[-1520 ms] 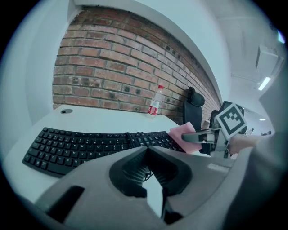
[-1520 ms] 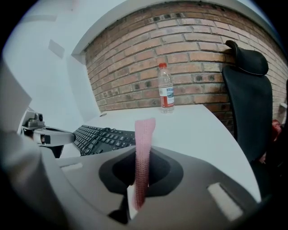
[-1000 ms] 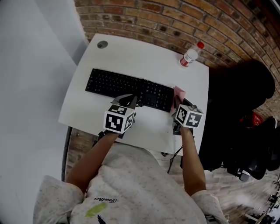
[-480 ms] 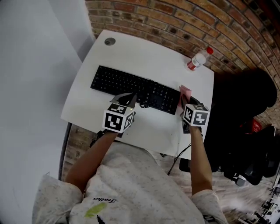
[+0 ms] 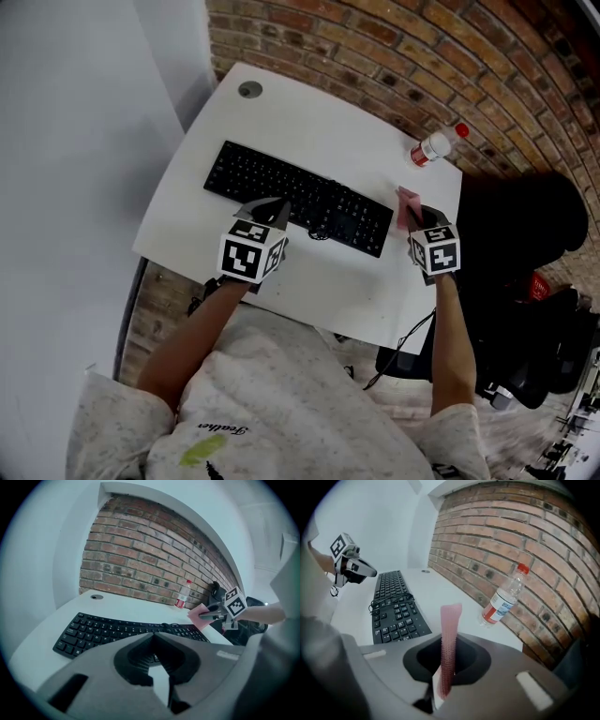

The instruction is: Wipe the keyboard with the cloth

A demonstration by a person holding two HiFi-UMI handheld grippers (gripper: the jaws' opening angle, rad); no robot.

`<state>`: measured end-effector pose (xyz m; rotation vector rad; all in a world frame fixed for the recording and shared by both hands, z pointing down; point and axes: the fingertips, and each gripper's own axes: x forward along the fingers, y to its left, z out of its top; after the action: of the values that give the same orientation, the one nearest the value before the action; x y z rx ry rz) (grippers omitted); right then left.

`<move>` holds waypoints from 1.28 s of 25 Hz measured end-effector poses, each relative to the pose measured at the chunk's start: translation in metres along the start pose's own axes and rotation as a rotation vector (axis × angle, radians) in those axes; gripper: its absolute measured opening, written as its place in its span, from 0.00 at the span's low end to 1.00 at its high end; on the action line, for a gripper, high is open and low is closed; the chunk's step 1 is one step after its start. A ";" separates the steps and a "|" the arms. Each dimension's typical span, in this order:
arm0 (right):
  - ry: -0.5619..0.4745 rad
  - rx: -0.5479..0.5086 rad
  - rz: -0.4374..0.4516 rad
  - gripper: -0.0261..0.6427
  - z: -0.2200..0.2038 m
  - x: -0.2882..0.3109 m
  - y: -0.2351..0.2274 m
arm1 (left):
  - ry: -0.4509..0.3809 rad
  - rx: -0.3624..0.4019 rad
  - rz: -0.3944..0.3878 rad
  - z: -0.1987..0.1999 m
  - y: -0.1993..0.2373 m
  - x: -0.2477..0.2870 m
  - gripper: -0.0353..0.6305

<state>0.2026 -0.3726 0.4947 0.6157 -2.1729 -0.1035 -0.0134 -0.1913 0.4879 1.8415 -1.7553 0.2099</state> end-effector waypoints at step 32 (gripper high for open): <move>0.080 -0.148 0.235 0.07 0.086 0.060 0.092 | -0.029 -0.060 -0.004 0.016 0.073 -0.014 0.04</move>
<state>0.0699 -0.3322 0.5097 0.2741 -2.1210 -0.1114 -0.0896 -0.1844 0.4895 1.8136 -1.7588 0.1279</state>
